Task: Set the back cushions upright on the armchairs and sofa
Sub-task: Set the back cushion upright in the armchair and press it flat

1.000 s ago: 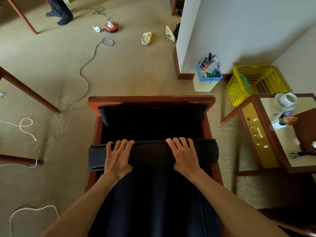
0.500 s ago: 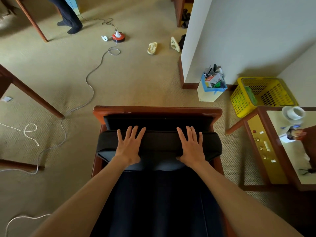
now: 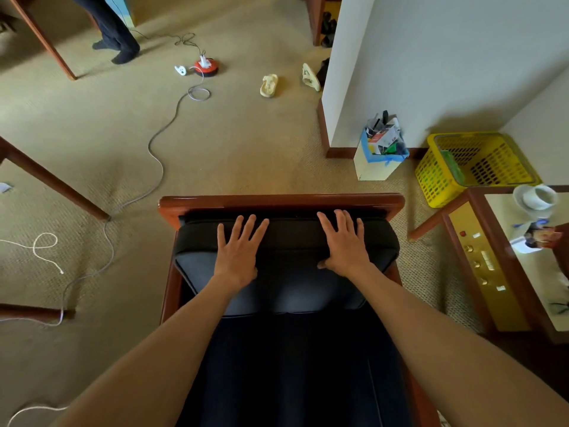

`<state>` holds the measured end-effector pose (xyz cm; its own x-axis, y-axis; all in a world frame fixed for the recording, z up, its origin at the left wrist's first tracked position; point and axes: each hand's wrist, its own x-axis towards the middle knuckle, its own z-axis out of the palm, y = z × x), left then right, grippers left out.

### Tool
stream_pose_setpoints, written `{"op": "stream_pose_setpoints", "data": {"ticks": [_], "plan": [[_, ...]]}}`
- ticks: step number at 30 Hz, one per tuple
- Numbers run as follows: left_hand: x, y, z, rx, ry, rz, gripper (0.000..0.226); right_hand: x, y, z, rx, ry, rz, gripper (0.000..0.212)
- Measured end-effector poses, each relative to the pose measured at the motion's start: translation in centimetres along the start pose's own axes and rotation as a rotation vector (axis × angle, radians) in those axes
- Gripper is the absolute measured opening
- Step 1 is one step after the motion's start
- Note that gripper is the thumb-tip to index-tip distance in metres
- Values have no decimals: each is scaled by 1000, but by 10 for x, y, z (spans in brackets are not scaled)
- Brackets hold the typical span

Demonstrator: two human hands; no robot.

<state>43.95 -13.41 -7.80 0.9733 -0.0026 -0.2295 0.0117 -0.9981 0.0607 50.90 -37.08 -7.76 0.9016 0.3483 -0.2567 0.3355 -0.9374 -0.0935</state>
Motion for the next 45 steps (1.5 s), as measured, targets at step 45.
{"op": "stream_pose_setpoints", "data": {"ticks": [45], "plan": [[-1, -43, -13, -3, -52, -62, 121, -7, 18, -14, -31, -25, -90, 123]]}}
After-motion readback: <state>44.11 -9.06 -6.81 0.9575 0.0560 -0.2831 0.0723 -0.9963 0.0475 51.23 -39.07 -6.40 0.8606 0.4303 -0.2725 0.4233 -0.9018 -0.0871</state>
